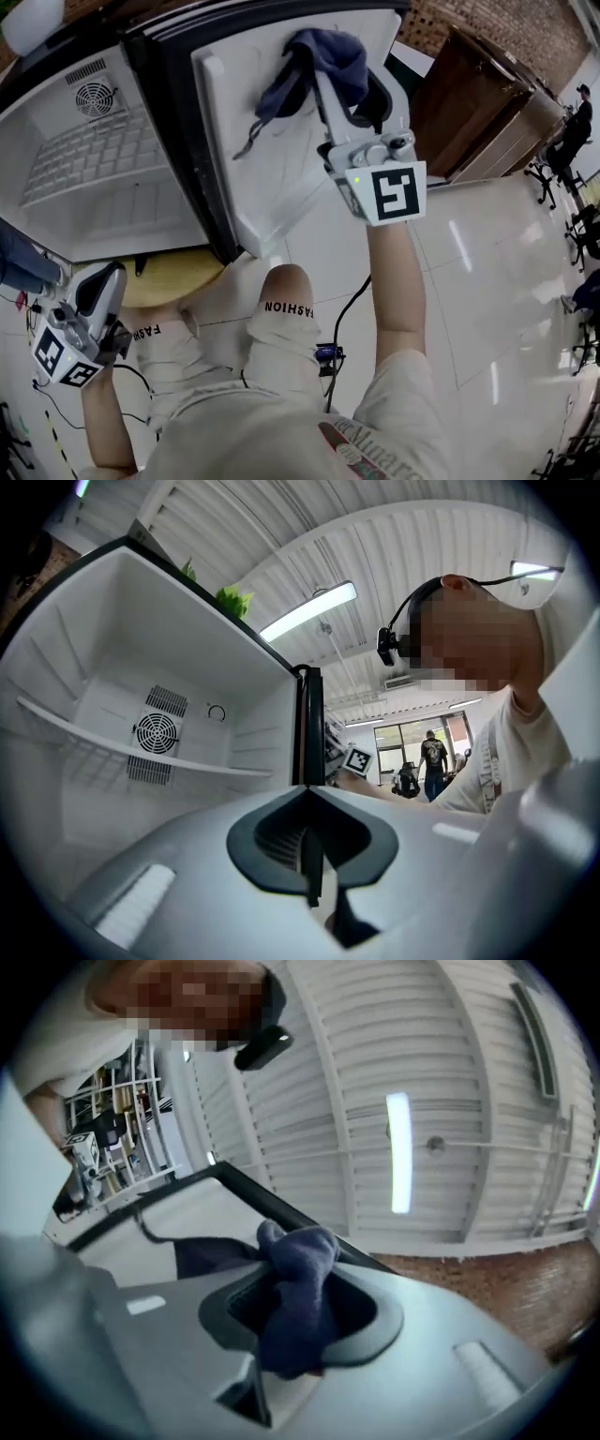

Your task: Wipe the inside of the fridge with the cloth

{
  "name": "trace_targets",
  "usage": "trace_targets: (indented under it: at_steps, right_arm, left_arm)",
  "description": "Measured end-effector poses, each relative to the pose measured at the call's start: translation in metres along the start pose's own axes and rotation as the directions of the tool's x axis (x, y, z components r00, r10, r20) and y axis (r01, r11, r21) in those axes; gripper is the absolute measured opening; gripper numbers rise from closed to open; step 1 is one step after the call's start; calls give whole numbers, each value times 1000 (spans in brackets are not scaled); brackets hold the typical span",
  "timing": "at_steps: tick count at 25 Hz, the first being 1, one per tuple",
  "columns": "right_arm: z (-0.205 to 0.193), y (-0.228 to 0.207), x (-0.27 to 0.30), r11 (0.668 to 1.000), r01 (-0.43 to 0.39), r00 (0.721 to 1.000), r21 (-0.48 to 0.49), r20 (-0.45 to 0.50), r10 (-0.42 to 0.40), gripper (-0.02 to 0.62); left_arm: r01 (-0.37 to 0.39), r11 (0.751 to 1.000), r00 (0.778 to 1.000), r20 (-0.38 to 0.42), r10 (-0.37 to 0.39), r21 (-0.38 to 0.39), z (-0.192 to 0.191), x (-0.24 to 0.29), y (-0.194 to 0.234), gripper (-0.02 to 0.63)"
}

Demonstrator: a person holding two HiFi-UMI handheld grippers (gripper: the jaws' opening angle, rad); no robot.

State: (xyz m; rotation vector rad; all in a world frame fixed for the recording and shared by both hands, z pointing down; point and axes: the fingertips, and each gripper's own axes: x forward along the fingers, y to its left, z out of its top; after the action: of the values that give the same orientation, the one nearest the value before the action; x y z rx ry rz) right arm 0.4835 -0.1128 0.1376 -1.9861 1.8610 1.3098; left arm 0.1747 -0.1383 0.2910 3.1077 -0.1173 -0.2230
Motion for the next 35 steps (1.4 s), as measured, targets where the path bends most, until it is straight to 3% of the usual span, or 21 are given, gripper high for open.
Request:
trace_targets:
  at_steps: [2, 4, 6, 8, 10, 12, 14, 16, 17, 19, 22, 24, 26, 27, 31, 33, 35]
  right_arm:
    - [-55, -56, 6, 988, 156, 979, 6, -132, -153, 121]
    - [-107, -95, 9, 966, 260, 931, -6, -264, -253, 114]
    - [-127, -113, 6, 953, 304, 893, -2, -347, -285, 114]
    - [-110, -110, 0, 959, 283, 898, 6, -352, -263, 112]
    - [-62, -81, -6, 978, 207, 946, 34, -260, -192, 115]
    - [7, -19, -11, 995, 46, 995, 84, -96, -38, 115]
    - [63, 61, -15, 984, -155, 988, 87, 42, 151, 115]
    - [76, 111, -20, 960, -280, 958, 18, 65, 278, 117]
    - [67, 116, -22, 954, -299, 953, -19, 41, 300, 115]
    - [30, 87, -23, 968, -248, 968, -40, -34, 247, 115]
    - [-34, -1, -27, 1000, -17, 991, 25, -130, 20, 110]
    - [-93, -53, -27, 992, 122, 958, 15, -264, -114, 110]
    - [-151, -79, -26, 983, 182, 911, -1, -376, -169, 110]
    - [-166, -82, -25, 982, 187, 903, 0, -395, -172, 110]
    - [-151, -84, -33, 982, 190, 894, 8, -415, -170, 110]
    - [-105, -66, -39, 986, 159, 932, 45, -338, -135, 112]
    - [-34, -15, -42, 996, 23, 981, 81, -196, -7, 112]
  left_arm:
    - [0, 1000, 1000, -5, 0, -5, -1, 0, -1, 2]
    - [1, 1000, 1000, -6, -1, -17, -2, 3, 1, 2]
    - [6, 1000, 1000, -7, -7, -25, -2, 7, 0, 2]
    - [11, 1000, 1000, -14, -11, -13, -2, 12, -2, 2]
    - [7, 1000, 999, -33, -7, 1, -7, 18, 1, 2]
    - [-2, 1000, 999, -49, 2, -6, -14, 23, 8, 2]
    - [-13, 1000, 999, -53, 12, -24, -18, 26, 13, 2]
    - [-6, 1000, 999, -48, 4, -30, -18, 28, 13, 2]
    - [7, 1000, 999, -45, -8, -29, -17, 30, 11, 2]
    - [22, 999, 999, -44, -23, -30, -17, 32, 7, 2]
    - [24, 999, 999, -42, -26, -37, -16, 31, 4, 2]
    - [39, 999, 999, -30, -40, -35, -11, 32, 4, 2]
    - [42, 999, 999, -19, -42, -29, -7, 29, 6, 2]
    - [39, 999, 999, -17, -40, -25, -5, 27, 7, 2]
    - [34, 999, 999, -21, -34, -21, -6, 26, 9, 2]
    - [22, 999, 999, -32, -23, -29, -10, 24, 12, 2]
    - [11, 999, 999, -38, -13, -41, -14, 23, 15, 2]
